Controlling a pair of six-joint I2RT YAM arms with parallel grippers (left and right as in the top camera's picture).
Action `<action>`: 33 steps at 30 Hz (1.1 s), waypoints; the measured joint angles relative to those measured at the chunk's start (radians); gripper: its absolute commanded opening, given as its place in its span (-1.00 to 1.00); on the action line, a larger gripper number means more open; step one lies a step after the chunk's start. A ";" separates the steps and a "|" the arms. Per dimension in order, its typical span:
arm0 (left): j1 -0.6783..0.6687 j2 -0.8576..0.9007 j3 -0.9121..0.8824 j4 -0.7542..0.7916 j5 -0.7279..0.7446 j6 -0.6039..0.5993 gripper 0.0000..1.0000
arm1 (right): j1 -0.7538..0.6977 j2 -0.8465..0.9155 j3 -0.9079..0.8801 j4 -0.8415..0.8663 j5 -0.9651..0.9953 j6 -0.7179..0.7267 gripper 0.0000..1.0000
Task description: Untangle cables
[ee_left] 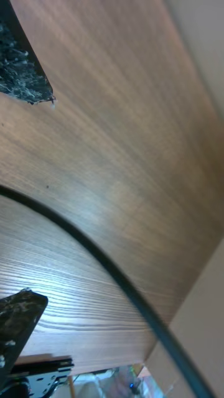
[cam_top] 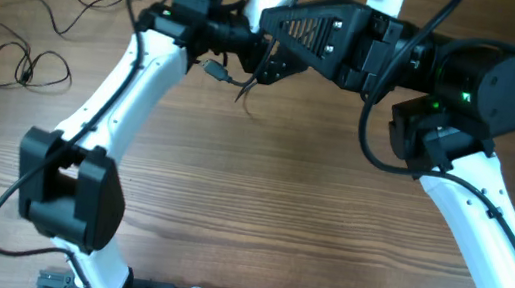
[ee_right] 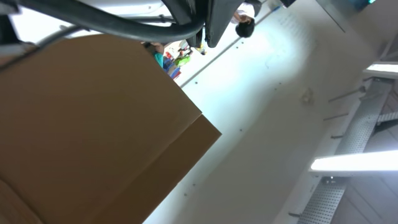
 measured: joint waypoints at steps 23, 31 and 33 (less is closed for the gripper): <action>0.229 -0.219 -0.006 0.232 0.182 -0.474 -0.92 | -0.155 0.007 0.016 -0.703 0.054 -0.366 0.99; 0.456 -0.535 -0.004 0.220 -0.134 -0.936 -0.92 | -0.175 0.008 0.019 -1.151 0.367 -0.608 0.99; 0.489 -0.583 -0.004 0.212 -0.181 -1.028 -0.92 | -0.175 0.010 0.016 -1.248 0.505 -0.631 0.99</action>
